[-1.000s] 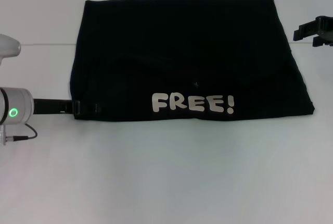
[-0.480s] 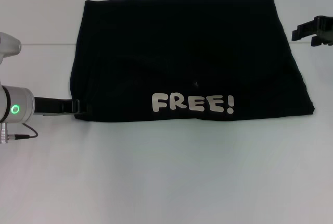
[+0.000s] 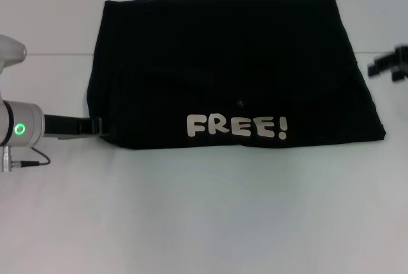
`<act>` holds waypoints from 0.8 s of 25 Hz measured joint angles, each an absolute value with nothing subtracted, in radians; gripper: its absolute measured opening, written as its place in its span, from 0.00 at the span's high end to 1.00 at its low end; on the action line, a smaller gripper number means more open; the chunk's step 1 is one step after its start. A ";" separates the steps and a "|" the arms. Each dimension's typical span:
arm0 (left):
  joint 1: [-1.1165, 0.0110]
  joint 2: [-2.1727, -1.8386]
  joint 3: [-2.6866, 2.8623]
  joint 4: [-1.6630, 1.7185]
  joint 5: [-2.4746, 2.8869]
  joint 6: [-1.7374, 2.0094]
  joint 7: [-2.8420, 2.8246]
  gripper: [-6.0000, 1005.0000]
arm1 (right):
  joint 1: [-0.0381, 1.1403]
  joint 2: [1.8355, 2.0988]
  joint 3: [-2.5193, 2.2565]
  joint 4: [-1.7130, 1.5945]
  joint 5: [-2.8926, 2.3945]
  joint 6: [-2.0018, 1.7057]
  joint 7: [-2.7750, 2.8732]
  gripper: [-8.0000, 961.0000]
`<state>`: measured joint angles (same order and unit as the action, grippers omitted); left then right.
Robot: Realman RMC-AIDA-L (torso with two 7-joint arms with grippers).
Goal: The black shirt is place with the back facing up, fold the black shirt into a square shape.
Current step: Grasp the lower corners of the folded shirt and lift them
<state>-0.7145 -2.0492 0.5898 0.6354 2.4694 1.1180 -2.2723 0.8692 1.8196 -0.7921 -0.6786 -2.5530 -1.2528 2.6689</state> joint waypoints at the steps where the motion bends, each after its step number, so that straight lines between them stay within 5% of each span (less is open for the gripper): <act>1: -0.717 -2.048 0.587 0.636 2.462 1.126 -2.274 0.95 | 0.859 1.816 -0.793 -0.684 -2.594 -1.297 2.661 0.36; 5: -0.729 -2.045 0.582 0.635 2.444 1.132 -2.275 0.95 | 0.836 1.820 -0.797 -0.684 -2.649 -1.314 2.650 0.36; 20: -0.763 -2.047 0.581 0.630 2.439 1.125 -2.280 0.95 | 0.760 1.943 -0.728 -0.679 -2.616 -1.130 2.465 0.36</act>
